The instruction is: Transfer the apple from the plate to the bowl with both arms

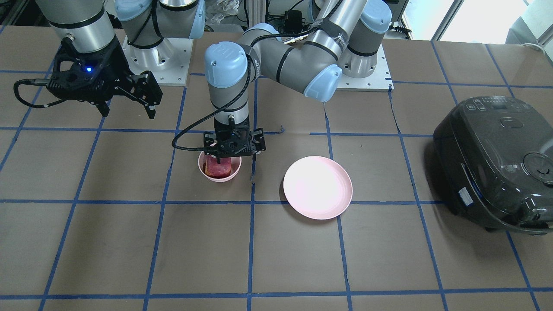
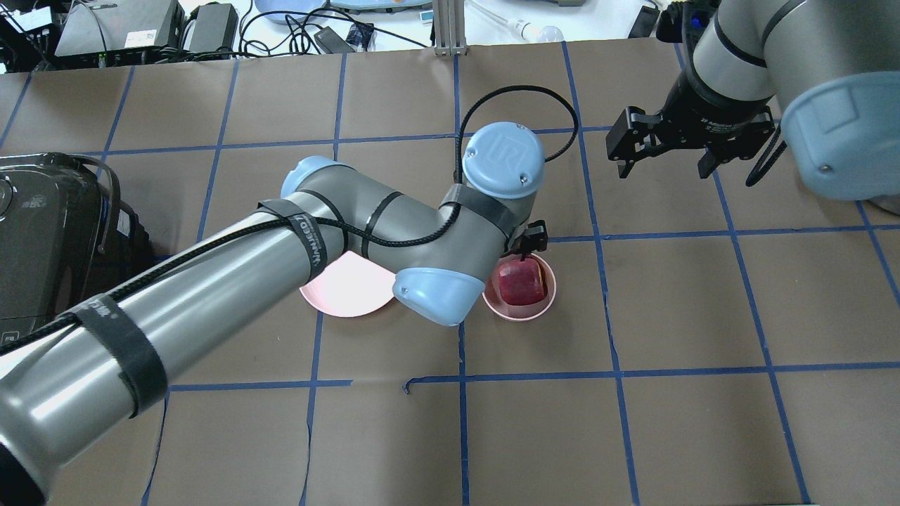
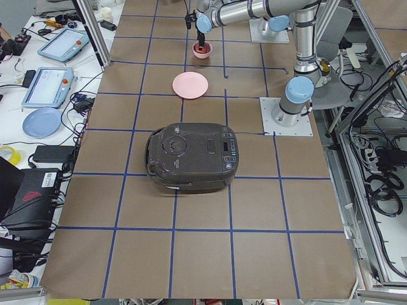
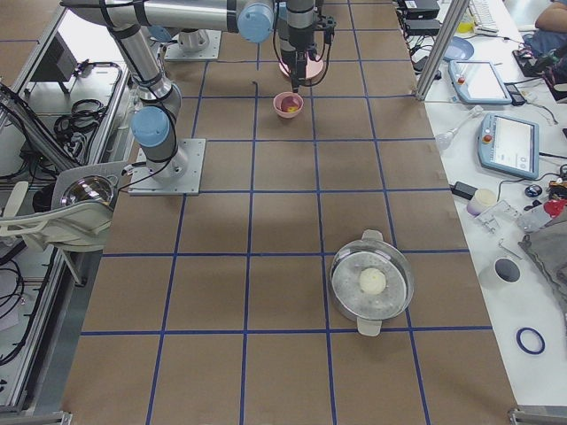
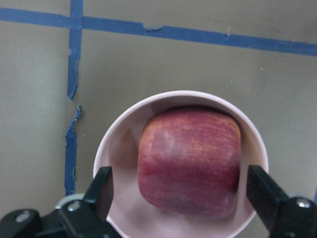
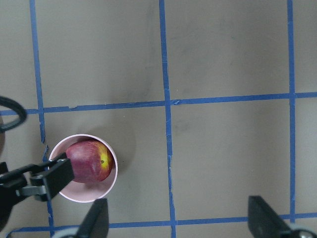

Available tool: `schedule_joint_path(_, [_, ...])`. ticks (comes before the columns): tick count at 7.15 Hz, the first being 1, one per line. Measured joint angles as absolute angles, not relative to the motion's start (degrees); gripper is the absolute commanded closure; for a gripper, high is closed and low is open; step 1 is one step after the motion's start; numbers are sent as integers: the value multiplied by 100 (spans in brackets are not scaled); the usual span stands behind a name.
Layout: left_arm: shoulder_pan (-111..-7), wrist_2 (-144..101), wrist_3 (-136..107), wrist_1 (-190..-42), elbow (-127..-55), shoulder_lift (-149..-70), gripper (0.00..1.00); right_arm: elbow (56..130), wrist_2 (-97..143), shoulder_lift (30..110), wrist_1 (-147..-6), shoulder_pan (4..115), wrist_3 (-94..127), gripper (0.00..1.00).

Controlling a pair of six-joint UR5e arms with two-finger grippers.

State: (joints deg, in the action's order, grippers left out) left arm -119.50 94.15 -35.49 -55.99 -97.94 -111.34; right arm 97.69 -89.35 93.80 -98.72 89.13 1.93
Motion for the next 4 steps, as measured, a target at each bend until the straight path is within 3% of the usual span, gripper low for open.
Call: schedule_joint_path(4, [-10398, 9459, -1758, -6921, -9714, -9930, 0, 9803, -8916, 9460, -9868, 8912, 195, 0])
